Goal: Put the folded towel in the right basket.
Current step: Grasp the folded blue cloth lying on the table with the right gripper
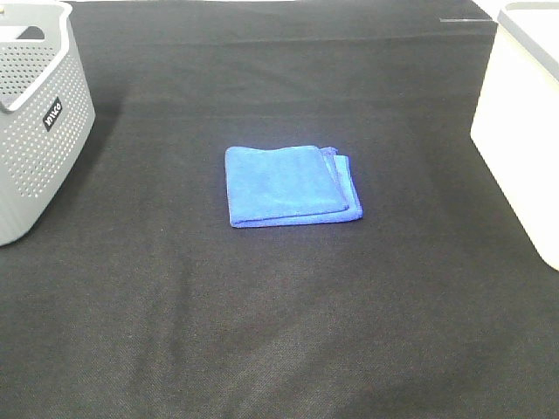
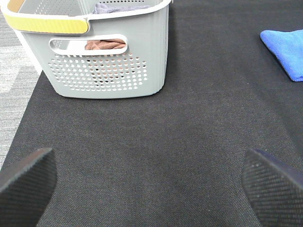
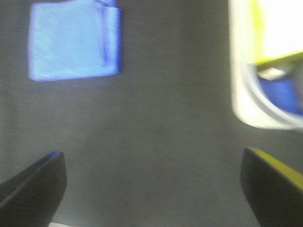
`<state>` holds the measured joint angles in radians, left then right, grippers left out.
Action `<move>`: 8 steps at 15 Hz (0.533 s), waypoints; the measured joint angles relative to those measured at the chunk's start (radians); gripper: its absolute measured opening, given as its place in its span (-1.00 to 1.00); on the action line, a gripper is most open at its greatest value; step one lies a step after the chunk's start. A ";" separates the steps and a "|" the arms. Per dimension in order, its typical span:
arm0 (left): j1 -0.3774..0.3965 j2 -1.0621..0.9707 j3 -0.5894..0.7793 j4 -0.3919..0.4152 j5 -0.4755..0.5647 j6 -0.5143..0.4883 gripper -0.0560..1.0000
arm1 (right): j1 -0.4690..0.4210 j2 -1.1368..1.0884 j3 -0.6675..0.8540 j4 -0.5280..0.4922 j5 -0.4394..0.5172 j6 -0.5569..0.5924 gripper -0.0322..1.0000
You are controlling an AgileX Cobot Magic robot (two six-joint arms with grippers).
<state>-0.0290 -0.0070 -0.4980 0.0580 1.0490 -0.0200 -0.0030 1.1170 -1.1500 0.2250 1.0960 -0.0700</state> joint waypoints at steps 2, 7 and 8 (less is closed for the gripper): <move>0.000 0.000 0.000 0.000 0.000 0.000 0.97 | 0.001 0.147 -0.082 0.142 -0.020 -0.063 0.93; 0.000 0.000 0.000 0.000 0.000 0.000 0.97 | 0.174 0.673 -0.435 0.264 -0.069 -0.100 0.93; 0.000 0.000 0.000 0.000 0.000 0.000 0.97 | 0.176 0.770 -0.492 0.274 -0.071 -0.100 0.93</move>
<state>-0.0290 -0.0070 -0.4980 0.0580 1.0490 -0.0200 0.1730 1.8870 -1.6420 0.4990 1.0250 -0.1700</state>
